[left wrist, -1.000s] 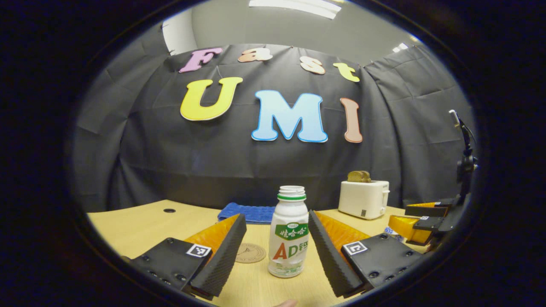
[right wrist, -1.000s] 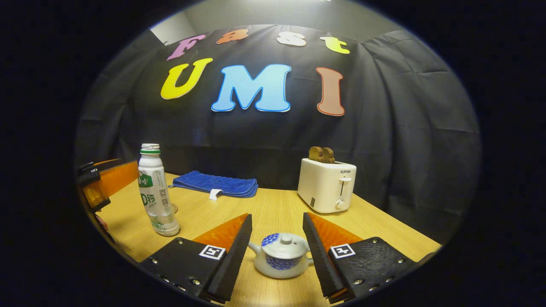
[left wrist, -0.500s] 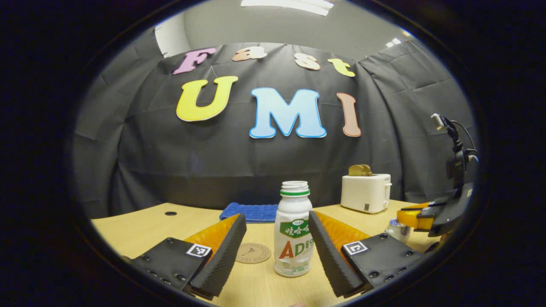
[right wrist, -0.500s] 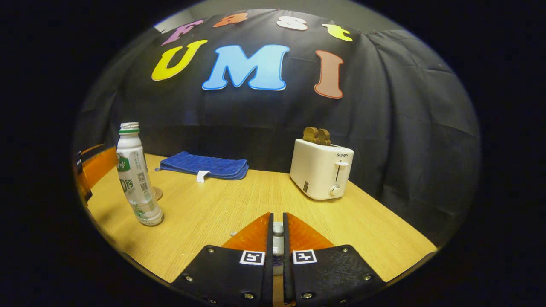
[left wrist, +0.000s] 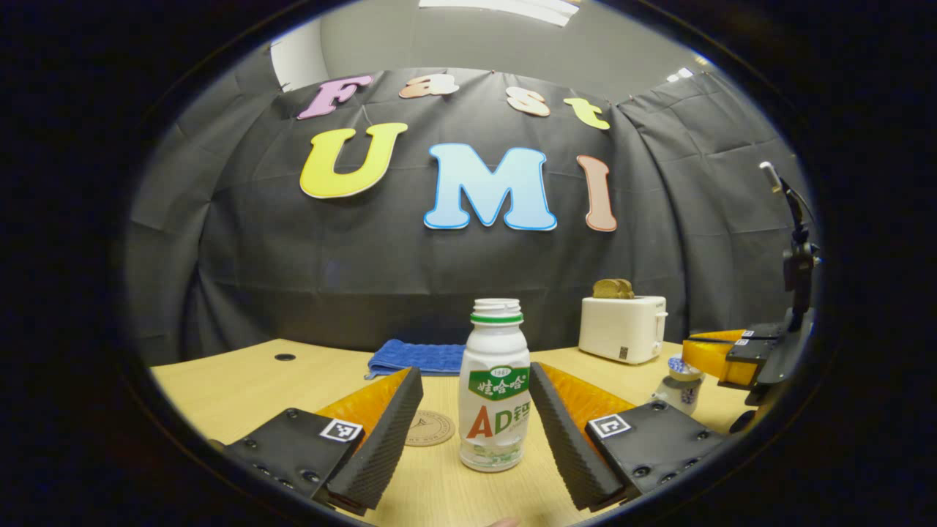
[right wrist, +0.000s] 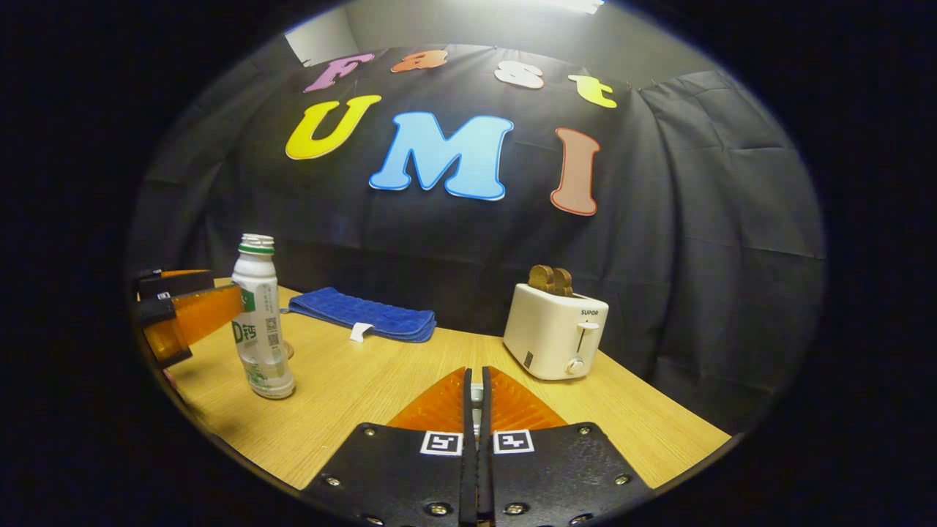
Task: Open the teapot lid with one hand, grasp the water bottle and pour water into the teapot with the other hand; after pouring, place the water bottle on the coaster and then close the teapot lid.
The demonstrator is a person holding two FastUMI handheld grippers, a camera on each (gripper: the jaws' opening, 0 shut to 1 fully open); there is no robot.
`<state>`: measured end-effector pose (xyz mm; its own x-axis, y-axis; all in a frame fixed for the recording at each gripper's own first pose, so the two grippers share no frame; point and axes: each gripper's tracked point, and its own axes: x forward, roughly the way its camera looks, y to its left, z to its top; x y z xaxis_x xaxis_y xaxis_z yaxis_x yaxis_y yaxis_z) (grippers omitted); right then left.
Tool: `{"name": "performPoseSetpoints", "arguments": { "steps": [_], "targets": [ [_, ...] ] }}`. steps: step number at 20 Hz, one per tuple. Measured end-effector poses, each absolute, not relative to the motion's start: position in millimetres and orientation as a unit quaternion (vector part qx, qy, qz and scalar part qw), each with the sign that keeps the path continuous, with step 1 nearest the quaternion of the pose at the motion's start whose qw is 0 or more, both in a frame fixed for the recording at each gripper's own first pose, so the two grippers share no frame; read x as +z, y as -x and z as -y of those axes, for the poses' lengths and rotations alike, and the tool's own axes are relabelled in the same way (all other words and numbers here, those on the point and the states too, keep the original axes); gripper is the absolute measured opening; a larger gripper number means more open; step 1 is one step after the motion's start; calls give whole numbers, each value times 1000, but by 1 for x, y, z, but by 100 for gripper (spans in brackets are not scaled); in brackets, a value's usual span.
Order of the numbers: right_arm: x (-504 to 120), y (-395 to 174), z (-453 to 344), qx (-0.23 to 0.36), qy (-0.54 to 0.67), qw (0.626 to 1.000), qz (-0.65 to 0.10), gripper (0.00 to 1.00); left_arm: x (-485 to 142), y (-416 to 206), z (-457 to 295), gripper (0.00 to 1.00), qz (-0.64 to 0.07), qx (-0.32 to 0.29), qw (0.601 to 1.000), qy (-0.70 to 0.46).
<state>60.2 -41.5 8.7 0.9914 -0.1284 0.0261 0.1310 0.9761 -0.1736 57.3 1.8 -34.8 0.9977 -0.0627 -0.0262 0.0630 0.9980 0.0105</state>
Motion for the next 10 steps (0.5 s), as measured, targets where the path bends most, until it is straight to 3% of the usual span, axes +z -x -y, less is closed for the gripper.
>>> {"name": "performPoseSetpoints", "arguments": {
  "steps": [5, 6, 8, 10],
  "targets": [
    [4, -55, 31, -44, 93, 995, 3, 1, -53, -68, 12, 100, -34, -41, 998, -27],
    [3, -54, 31, -42, 91, 995, 3, 1, -56, -70, 12, 87, -38, -41, 998, -25],
    [4, -54, 30, -40, 85, 996, 4, 1, -60, -77, 11, 100, -41, -40, 998, -22],
    [3, -54, 29, -37, 85, 996, 4, 1, -59, -89, 11, 100, -40, -44, 998, -16]
  ]
}}
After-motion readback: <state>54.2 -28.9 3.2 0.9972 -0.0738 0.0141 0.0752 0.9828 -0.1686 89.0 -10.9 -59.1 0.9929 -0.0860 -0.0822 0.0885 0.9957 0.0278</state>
